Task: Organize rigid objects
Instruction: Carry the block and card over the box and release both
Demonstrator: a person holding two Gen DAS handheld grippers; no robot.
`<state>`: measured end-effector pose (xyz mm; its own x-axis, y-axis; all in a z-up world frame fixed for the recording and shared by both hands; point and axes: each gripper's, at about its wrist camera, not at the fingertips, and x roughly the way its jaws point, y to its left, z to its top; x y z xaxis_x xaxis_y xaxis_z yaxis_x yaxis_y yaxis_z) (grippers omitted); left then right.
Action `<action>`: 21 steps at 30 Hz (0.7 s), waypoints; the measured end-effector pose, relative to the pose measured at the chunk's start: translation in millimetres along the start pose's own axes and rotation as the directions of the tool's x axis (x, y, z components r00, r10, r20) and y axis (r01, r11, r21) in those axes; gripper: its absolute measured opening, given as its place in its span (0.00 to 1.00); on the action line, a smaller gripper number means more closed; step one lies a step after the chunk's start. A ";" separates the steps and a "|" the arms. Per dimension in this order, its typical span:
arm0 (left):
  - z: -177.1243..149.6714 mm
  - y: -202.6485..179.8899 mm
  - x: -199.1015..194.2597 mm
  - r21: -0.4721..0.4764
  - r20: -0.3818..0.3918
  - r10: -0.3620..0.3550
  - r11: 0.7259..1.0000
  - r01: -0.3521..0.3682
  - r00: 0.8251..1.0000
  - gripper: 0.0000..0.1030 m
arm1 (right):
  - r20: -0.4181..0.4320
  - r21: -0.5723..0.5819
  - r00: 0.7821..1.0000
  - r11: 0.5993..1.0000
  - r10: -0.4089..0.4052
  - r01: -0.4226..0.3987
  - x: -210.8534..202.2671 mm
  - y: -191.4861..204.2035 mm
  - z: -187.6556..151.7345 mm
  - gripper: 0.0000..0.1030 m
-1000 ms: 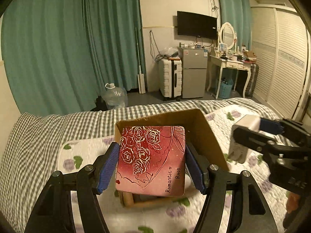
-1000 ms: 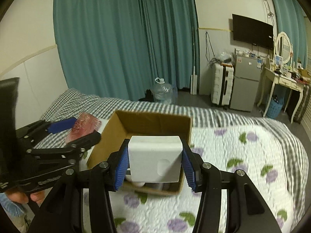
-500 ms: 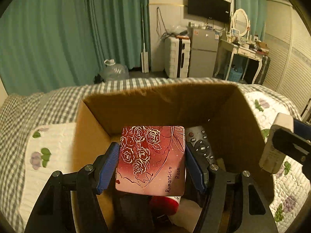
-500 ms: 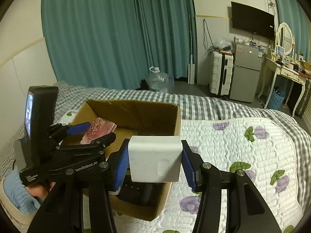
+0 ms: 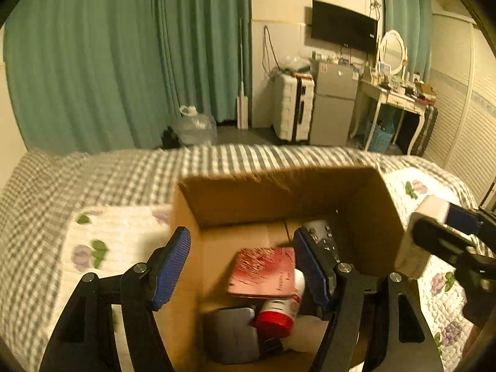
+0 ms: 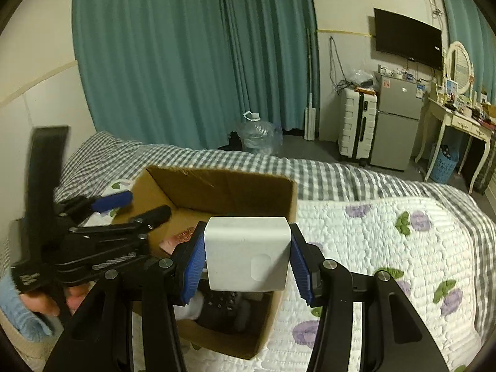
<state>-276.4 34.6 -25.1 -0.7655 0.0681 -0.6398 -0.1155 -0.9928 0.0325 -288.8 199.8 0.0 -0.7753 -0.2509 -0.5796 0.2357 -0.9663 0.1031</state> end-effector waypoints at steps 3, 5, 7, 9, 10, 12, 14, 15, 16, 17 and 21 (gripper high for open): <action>5.4 14.4 -13.2 -0.016 0.027 0.028 0.999 -0.028 0.999 0.70 | -0.040 -0.045 0.999 0.998 0.031 -0.033 22.7 19.6 15.4 0.48; 9.6 23.6 -17.6 -0.024 0.034 0.038 0.999 -0.038 0.999 0.70 | -0.084 -0.059 0.995 0.996 0.054 -0.059 44.1 31.5 21.0 0.48; 8.2 32.7 -19.6 -0.024 0.038 0.056 0.998 -0.055 0.998 0.70 | -0.126 -0.042 0.990 0.996 0.068 -0.074 71.9 40.2 24.1 0.48; 5.8 39.2 -19.4 -0.019 0.039 0.069 0.998 -0.068 0.997 0.70 | -0.173 -0.025 0.983 0.997 0.063 -0.069 97.0 45.5 23.0 0.48; 3.7 43.7 -17.7 -0.016 0.035 0.074 0.997 -0.074 0.997 0.70 | -0.189 -0.018 0.980 0.997 0.065 -0.070 105.2 47.7 22.6 0.48; -0.1 49.1 -14.7 -0.013 0.030 0.077 0.997 -0.076 0.997 0.70 | -0.205 -0.001 0.976 0.997 0.078 -0.080 116.9 50.2 22.6 0.48; -3.2 54.1 -11.6 -0.014 0.032 0.086 0.996 -0.085 0.996 0.70 | -0.217 0.004 0.973 0.997 0.078 -0.079 124.8 52.6 22.2 0.49; -4.4 54.3 -11.4 -0.012 0.037 0.090 0.996 -0.089 0.995 0.70 | -0.213 -0.001 0.974 0.997 0.077 -0.079 126.2 55.0 21.7 0.51; -5.4 55.0 -11.0 -0.010 0.040 0.092 0.996 -0.092 0.995 0.70 | -0.194 -0.005 0.979 0.998 0.067 -0.070 124.1 56.2 21.6 0.64; -6.7 55.0 -11.0 -0.007 0.041 0.090 0.996 -0.089 0.995 0.70 | -0.182 -0.006 0.982 0.999 0.046 -0.048 121.1 55.8 22.0 0.76; -7.0 52.8 -18.0 -0.002 0.051 0.087 0.996 -0.087 0.995 0.70 | -0.152 0.024 0.988 1.000 0.022 -0.019 102.9 45.7 26.0 0.76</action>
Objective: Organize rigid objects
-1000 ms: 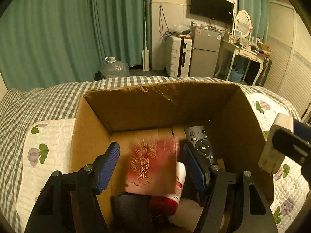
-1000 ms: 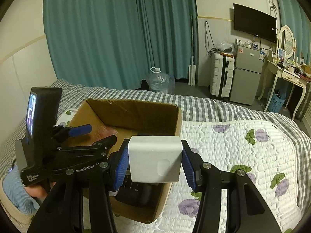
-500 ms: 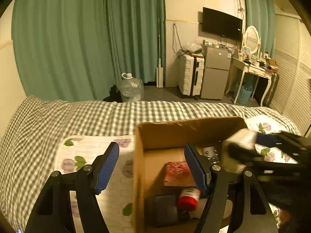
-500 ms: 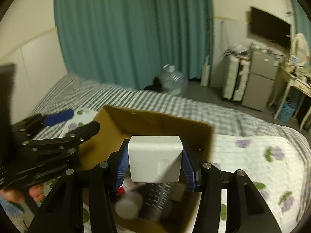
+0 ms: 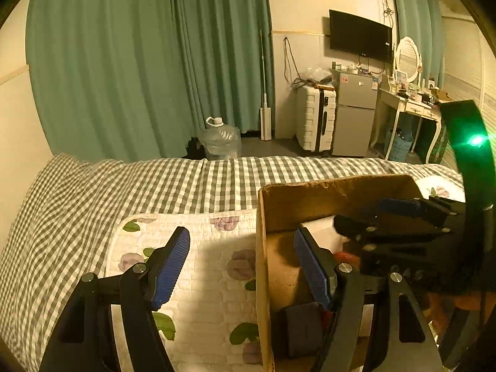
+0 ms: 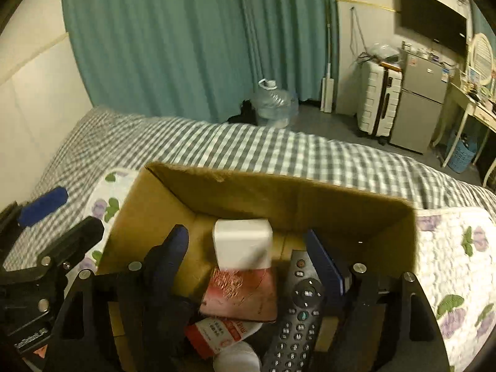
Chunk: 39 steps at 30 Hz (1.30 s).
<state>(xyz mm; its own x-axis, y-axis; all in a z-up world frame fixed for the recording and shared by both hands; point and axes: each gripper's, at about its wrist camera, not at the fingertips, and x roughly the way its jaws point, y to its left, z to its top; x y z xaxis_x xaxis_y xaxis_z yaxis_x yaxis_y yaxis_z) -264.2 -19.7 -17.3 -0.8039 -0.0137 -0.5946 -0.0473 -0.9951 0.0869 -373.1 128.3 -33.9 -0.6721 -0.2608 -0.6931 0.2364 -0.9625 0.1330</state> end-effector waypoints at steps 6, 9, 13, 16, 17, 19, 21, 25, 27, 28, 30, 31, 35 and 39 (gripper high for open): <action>15.7 -7.1 -51.9 0.013 0.081 0.010 1.000 -0.011 0.997 0.70 | 0.059 -0.002 0.996 0.998 -0.064 0.064 -57.1 -1.8 5.9 0.76; 28.2 -10.1 -94.1 0.025 0.142 0.017 0.999 -0.021 0.990 0.71 | 0.109 -0.003 0.989 0.995 -0.099 0.100 -98.3 1.5 4.4 0.80; 35.4 -8.7 -144.0 0.021 0.191 0.035 0.999 -0.040 0.981 0.72 | 0.187 -0.001 0.971 0.988 -0.150 0.153 -159.2 6.2 0.3 0.89; 36.8 -7.1 -178.5 0.014 0.225 0.044 0.999 -0.049 0.973 0.73 | 0.253 -0.011 0.951 0.982 -0.179 0.188 -207.4 13.9 -6.4 0.96; 36.7 -7.3 -189.6 0.017 0.232 0.043 0.999 -0.048 0.972 0.74 | 0.274 -0.014 0.944 0.980 -0.186 0.197 -221.4 17.7 -8.5 0.99; 38.4 -8.4 -207.7 0.020 0.248 0.042 0.999 -0.048 0.968 0.74 | 0.318 -0.018 0.927 0.976 -0.200 0.217 -252.3 22.4 -11.4 1.00; 39.2 -8.1 -223.5 0.015 0.262 0.051 0.998 -0.057 0.964 0.74 | 0.357 -0.026 0.909 0.971 -0.214 0.239 -279.5 31.4 -15.9 1.00; 30.4 -8.5 -267.1 -0.005 0.356 0.104 0.994 -0.109 0.929 0.74 | 0.456 -0.041 0.849 0.947 -0.267 0.320 -329.3 52.9 -34.4 1.00; 23.7 -9.2 -286.6 -0.007 0.399 0.103 0.994 -0.109 0.911 0.74 | 0.482 -0.044 0.834 0.943 -0.270 0.331 -342.9 59.9 -43.6 1.00; 18.8 -9.4 -296.3 -0.008 0.424 0.101 0.994 -0.107 0.900 0.74 | 0.492 -0.038 0.827 0.943 -0.271 0.332 -348.5 62.1 -49.4 1.00; 10.4 -9.8 -307.0 -0.003 0.459 0.092 0.995 -0.102 0.884 0.74 | 0.502 -0.030 0.825 0.948 -0.261 0.318 -353.6 64.6 -59.7 1.00; 5.6 -10.5 -311.9 0.001 0.482 0.090 0.995 -0.103 0.872 0.74 | 0.504 -0.025 0.826 0.951 -0.253 0.307 -354.9 66.0 -65.7 1.00; -18.6 -11.4 -312.9 0.011 0.552 0.068 0.996 -0.089 0.831 0.77 | 0.499 0.010 0.834 0.964 -0.234 0.265 -348.1 59.6 -85.5 1.00; -35.7 -12.9 -286.4 0.024 0.523 0.031 0.998 -0.051 0.852 0.77 | 0.508 0.030 0.834 0.971 -0.218 0.236 -319.7 49.5 -100.3 1.00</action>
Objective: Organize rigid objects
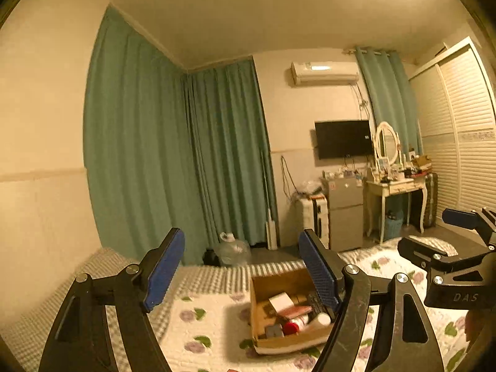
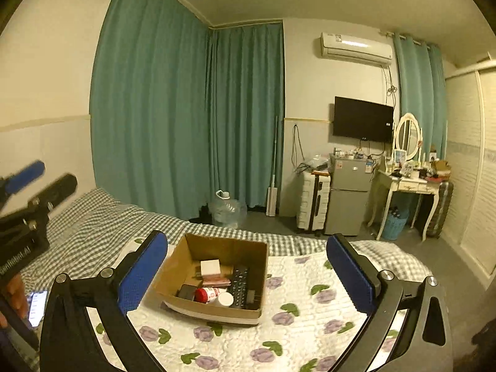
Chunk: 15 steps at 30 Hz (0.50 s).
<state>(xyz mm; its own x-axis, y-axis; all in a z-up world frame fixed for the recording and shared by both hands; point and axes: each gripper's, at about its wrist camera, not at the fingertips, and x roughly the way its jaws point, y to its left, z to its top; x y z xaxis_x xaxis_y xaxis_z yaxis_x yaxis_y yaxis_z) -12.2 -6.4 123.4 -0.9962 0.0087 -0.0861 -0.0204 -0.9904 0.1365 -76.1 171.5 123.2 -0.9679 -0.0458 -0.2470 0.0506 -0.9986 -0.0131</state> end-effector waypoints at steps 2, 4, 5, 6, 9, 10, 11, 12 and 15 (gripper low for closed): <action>-17.6 -4.7 18.1 -0.004 -0.027 -0.003 1.000 0.002 1.000 0.77 | -0.003 0.015 1.000 1.000 -0.008 0.008 15.1 -1.8 -17.1 1.00; -38.7 -9.1 36.3 -0.014 -0.060 -0.005 1.000 0.005 0.998 0.77 | -0.003 0.042 1.000 0.999 -0.006 0.006 30.2 -6.5 -37.0 1.00; -47.1 -10.8 42.5 -0.015 -0.075 -0.013 1.000 0.012 0.997 0.77 | -0.003 0.053 1.000 0.998 -0.018 0.018 37.7 -8.6 -48.1 1.00; -57.3 -13.1 50.7 -0.013 -0.095 -0.019 1.000 0.018 0.995 0.77 | -0.007 0.059 1.000 0.998 -0.027 0.028 44.2 -10.6 -56.3 1.00; -88.0 -18.9 66.2 0.000 -0.153 -0.030 1.000 0.030 0.988 0.77 | -0.016 0.044 0.997 0.996 -0.073 0.073 59.9 -11.9 -83.3 1.00; -93.6 -20.6 67.7 0.005 -0.165 -0.034 0.999 0.036 0.986 0.77 | -0.028 0.040 0.997 0.996 -0.074 0.075 65.6 -11.9 -87.1 1.00; -98.8 -21.7 71.8 0.010 -0.180 -0.040 0.999 0.042 0.983 0.77 | -0.040 0.040 0.996 0.996 -0.074 0.076 70.7 -12.0 -90.1 1.00; -102.8 -22.3 74.5 0.011 -0.192 -0.042 0.999 0.045 0.980 0.77 | -0.054 0.039 0.995 0.996 -0.079 0.081 76.1 -12.3 -93.4 1.00; -110.6 -21.0 79.8 -0.005 -0.226 -0.054 0.999 0.054 0.973 0.77 | -0.063 0.043 0.995 0.996 -0.079 0.081 80.8 -14.1 -95.4 1.00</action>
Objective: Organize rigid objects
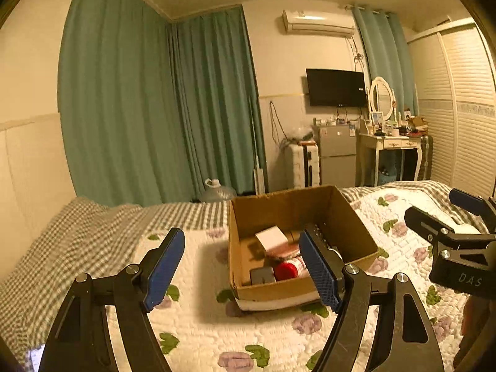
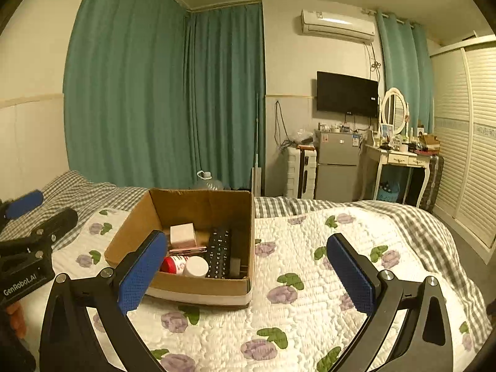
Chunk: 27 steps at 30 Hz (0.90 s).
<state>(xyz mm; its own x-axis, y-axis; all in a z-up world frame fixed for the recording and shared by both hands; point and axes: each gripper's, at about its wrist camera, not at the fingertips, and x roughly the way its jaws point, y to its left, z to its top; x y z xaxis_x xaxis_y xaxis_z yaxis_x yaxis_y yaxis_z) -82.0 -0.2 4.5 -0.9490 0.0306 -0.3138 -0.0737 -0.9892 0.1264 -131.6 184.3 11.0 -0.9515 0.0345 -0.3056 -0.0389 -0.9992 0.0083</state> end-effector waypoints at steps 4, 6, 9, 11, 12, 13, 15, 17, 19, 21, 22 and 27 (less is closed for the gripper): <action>-3.8 0.7 0.1 -0.010 -0.012 -0.003 1.000 0.003 1.000 0.77 | -0.011 0.011 1.000 1.000 0.001 -0.001 1.5 -2.7 -2.6 1.00; -4.5 1.9 2.7 -0.008 -0.014 -0.005 1.000 0.004 1.000 0.77 | -0.019 0.011 1.000 1.000 0.002 -0.002 2.8 -2.3 -3.3 1.00; -4.3 2.9 0.1 -0.014 -0.015 -0.012 1.000 0.012 1.000 0.77 | -0.014 0.006 1.000 1.000 0.006 -0.006 1.2 -0.9 -3.4 1.00; -3.1 3.9 -3.2 -0.018 -0.010 -0.012 1.000 0.012 1.000 0.77 | -0.005 0.002 1.000 1.000 0.011 -0.011 -2.3 0.8 -2.1 1.00; -2.6 4.6 -4.5 -0.021 -0.006 -0.014 1.000 0.014 1.000 0.77 | -0.003 0.000 1.000 1.000 0.011 -0.011 -3.0 1.4 -1.9 1.00; -1.2 5.0 -4.9 -0.022 -0.006 -0.014 1.000 0.014 1.000 0.77 | -0.004 -0.001 1.000 1.000 0.012 -0.012 -3.5 1.7 -1.5 1.00; 0.0 5.3 -6.8 -0.025 -0.002 -0.014 1.000 0.014 1.000 0.77 | -0.005 -0.001 1.000 1.000 0.014 -0.014 -2.8 2.5 -1.7 1.00; 0.2 5.2 -7.6 -0.025 -0.001 -0.013 1.000 0.013 1.000 0.77 | -0.007 -0.001 1.000 1.000 0.016 -0.016 -2.2 3.0 -1.3 1.00; -0.2 5.4 -6.9 -0.026 -0.005 -0.014 1.000 0.014 1.000 0.77 | -0.007 -0.001 1.000 1.000 0.017 -0.017 -1.7 2.9 -1.3 1.00; -0.2 6.0 -5.8 -0.030 -0.012 -0.017 0.999 0.017 1.000 0.77 | -0.009 0.001 1.000 1.000 0.016 -0.016 -1.3 2.9 -2.3 1.00; -0.1 6.3 -5.6 -0.034 -0.014 -0.019 0.999 0.019 1.000 0.77 | -0.010 0.002 1.000 1.000 0.016 -0.016 -0.9 3.0 -2.7 1.00; 0.2 5.7 -5.8 -0.036 -0.018 -0.029 0.999 0.028 0.999 0.77 | -0.016 0.003 1.000 1.000 0.018 -0.018 1.2 4.2 -4.4 1.00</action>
<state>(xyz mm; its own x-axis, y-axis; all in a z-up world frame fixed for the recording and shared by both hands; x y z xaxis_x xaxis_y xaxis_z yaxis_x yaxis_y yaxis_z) -76.9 -6.0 7.3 -0.9408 0.0564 -0.3342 -0.0891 -0.9925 0.0833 -131.5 180.0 6.5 -0.9470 0.0166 -0.3208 -0.0230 -0.9996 0.0163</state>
